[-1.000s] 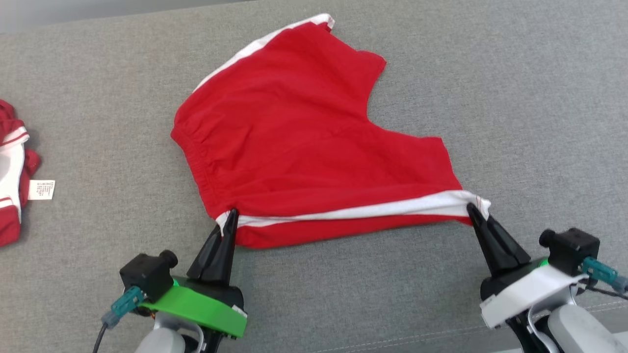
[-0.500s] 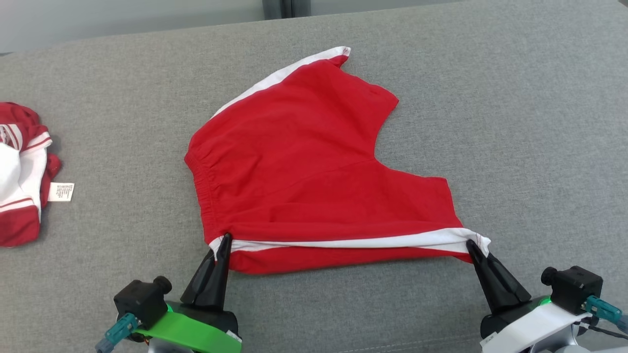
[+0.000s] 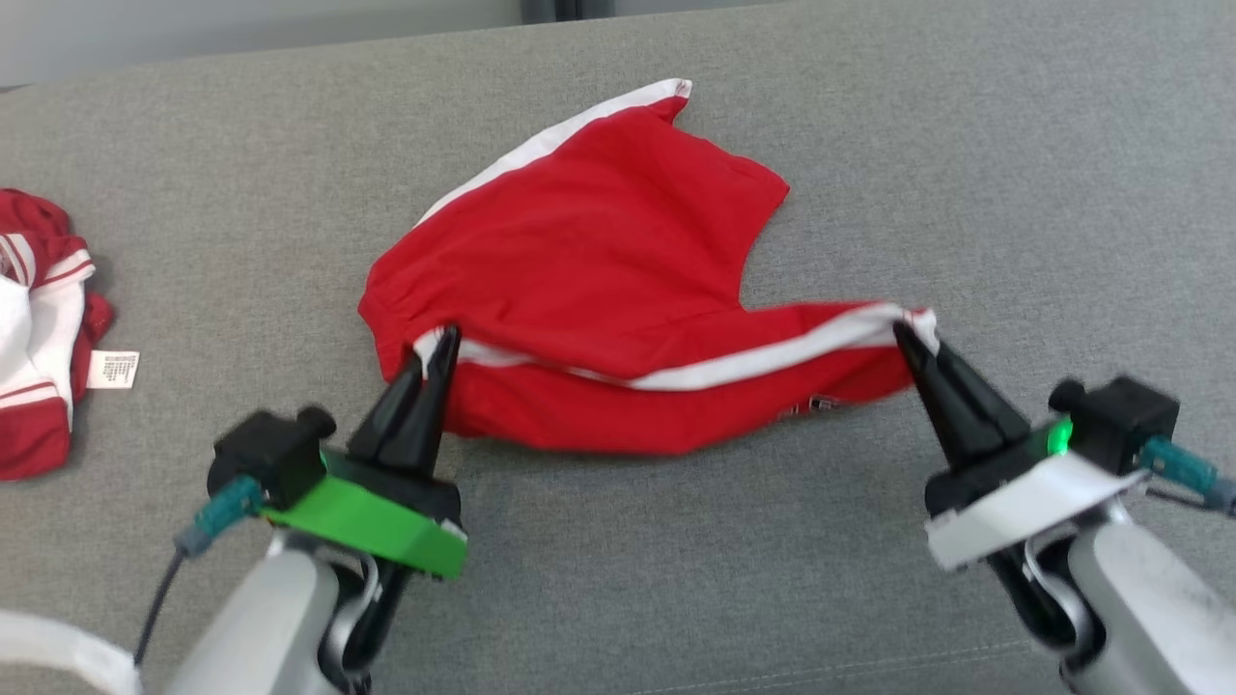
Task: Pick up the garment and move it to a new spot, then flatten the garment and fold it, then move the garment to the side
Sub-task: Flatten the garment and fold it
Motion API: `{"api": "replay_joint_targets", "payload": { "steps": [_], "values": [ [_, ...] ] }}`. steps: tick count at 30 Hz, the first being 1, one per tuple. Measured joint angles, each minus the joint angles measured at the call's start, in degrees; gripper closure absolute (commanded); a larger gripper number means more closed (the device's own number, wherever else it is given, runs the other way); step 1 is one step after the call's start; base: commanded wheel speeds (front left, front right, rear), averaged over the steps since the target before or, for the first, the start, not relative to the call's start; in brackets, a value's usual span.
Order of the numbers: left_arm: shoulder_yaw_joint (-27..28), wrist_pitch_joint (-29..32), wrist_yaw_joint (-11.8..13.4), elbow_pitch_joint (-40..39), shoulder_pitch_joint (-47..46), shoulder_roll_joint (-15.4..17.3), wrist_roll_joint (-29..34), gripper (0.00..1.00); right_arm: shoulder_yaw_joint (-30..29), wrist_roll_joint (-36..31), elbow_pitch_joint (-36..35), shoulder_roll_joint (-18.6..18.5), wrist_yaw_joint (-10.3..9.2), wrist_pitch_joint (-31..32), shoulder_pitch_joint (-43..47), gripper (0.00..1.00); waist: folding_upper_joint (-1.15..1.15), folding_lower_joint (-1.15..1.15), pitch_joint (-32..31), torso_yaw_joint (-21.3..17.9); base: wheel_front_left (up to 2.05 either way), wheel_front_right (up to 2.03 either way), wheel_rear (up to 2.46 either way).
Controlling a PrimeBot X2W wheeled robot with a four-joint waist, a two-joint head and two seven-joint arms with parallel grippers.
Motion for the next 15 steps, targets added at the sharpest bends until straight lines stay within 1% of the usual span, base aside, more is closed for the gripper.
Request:
{"api": "replay_joint_targets", "payload": {
  "steps": [2, 4, 6, 12, 15],
  "values": [
    [-1.3, 0.4, 0.0, 1.1, -6.7, 1.9, -0.7, 1.0, 0.4, -0.3, 1.3, -0.3, -0.01, 0.0, -7.0, 1.0, 0.0, 0.0, 0.9, -0.2, 0.0, 0.0, 0.0],
    [-0.7, 0.9, 0.0, 2.2, -13.1, 2.7, -3.3, 1.0, 1.1, 0.2, 3.1, -0.3, 0.0, 0.0, -13.9, 1.0, 0.0, 0.0, 1.8, -0.5, 0.0, 0.0, 0.0],
    [-1.1, 1.5, 0.0, 3.8, -21.4, 4.5, -3.9, 1.0, 2.1, 1.4, 6.4, -0.3, 0.0, 0.5, -22.4, 1.0, 0.0, 0.0, 3.2, -0.8, 0.0, 0.0, 0.0],
    [-2.7, 5.2, 0.0, 12.0, -44.1, 4.4, -10.6, 1.0, 1.7, 6.7, 19.0, 1.4, -0.01, 1.9, -45.5, 1.0, 0.0, 0.0, 7.7, -1.6, 0.0, 0.0, 0.0],
    [-3.1, 6.4, 0.0, 17.5, -55.4, 4.2, -13.5, 1.0, 1.9, 6.8, 24.9, 1.3, 0.0, 2.3, -56.5, 1.0, 0.0, 0.0, 10.2, -1.9, 0.0, 0.0, 0.0]
  ]
}}
